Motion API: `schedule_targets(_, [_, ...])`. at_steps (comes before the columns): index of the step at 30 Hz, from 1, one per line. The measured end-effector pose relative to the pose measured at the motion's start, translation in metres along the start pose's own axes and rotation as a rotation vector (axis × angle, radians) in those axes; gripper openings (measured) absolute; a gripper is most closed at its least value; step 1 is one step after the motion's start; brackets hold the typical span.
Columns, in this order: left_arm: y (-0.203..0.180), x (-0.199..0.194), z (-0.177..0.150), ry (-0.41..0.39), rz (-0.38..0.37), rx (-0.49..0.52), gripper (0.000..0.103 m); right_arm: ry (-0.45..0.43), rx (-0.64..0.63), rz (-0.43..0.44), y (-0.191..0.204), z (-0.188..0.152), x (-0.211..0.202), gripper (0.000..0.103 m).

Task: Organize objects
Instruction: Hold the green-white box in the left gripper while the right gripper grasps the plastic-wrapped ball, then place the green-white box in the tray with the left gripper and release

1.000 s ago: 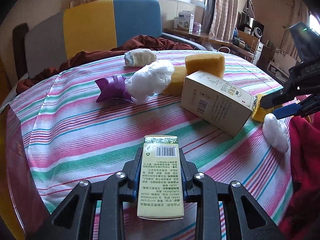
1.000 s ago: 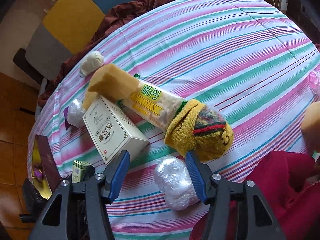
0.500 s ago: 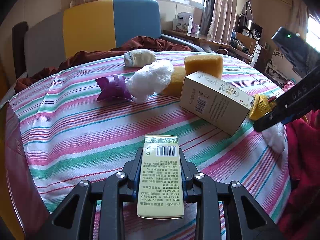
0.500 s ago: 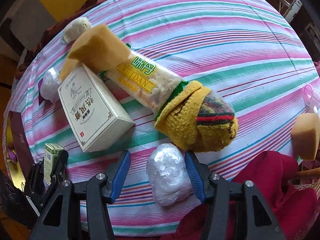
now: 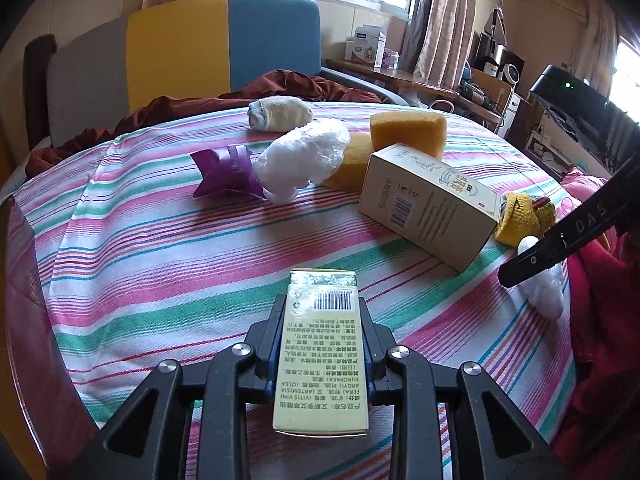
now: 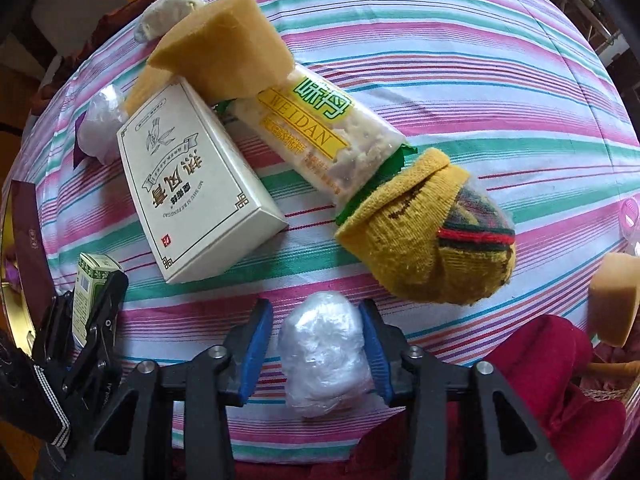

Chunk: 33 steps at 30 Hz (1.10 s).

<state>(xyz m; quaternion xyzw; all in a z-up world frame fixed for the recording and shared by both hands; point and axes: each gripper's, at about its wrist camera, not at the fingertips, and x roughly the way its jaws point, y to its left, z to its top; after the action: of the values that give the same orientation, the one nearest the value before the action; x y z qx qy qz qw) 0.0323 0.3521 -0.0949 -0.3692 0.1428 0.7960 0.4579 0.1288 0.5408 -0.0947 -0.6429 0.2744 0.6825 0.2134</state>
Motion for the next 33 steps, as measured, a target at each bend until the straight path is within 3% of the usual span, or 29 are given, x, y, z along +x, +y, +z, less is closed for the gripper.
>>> schedule_targets(4, [-0.001,0.000,0.000,-0.001,0.002,0.002,0.030,-0.012,-0.079,0.000,0.012,-0.005,0.000,0.031])
schedule_targets(7, [-0.001,-0.001,-0.001,-0.002,0.004,0.006,0.030,-0.034,-0.126,0.085,0.015,-0.009,-0.003,0.031])
schedule_targets(16, [-0.003,-0.004,-0.003,-0.003,0.021,0.024,0.030,-0.058,-0.120,0.168,0.006,-0.015,-0.004,0.031])
schedule_targets(25, [-0.012,-0.016,-0.015,-0.017,0.057,0.097,0.030,-0.090,-0.107,0.179,0.000,0.001,-0.009,0.031])
schedule_targets(33, [-0.009,-0.024,-0.019,-0.009,0.057,0.085,0.030,-0.088,-0.094,0.175,0.005,0.006,-0.010,0.031])
